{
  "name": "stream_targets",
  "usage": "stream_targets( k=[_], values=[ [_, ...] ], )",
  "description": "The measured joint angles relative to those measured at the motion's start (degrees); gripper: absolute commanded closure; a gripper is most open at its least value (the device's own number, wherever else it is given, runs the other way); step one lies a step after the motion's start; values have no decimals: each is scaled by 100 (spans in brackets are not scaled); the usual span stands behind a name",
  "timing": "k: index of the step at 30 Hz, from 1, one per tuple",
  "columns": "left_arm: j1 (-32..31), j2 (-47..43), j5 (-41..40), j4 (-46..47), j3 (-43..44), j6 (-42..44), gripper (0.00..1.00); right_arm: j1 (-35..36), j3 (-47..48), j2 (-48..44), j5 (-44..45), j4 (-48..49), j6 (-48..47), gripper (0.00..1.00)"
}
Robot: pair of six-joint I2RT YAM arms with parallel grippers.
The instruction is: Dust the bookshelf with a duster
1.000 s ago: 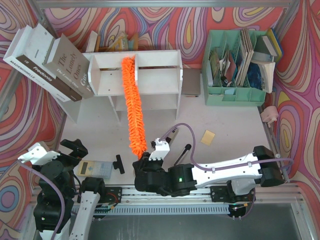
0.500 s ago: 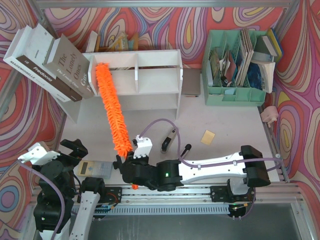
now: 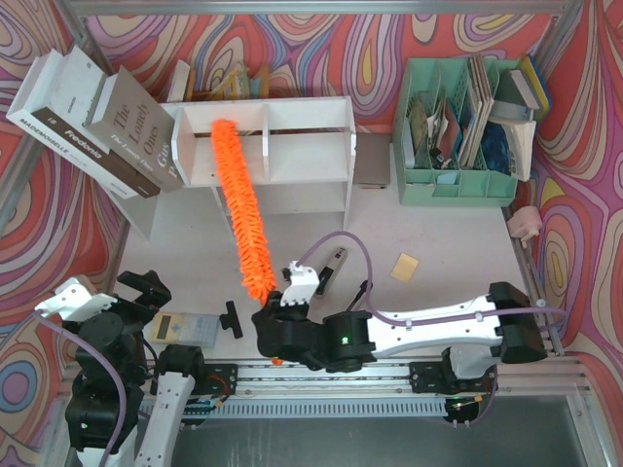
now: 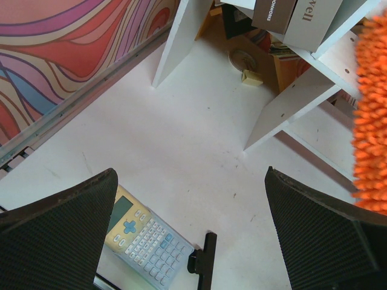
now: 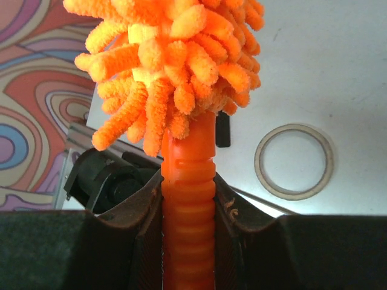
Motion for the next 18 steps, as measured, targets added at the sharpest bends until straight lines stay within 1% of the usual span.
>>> stream_targets(
  k=[4,8,13,18],
  values=[
    [0,0,2,0,0,0,2,4,-291,-435,212,-149,387,100],
    [0,0,0,0,0,0,2,31,-319,-503,249,-177,498,100],
    [0,0,2,0,0,0,2,42,-319,-426,105,129,166,100],
    [0,0,2,0,0,0,2,31,-192,-98,-157,568,-358,100]
  ],
)
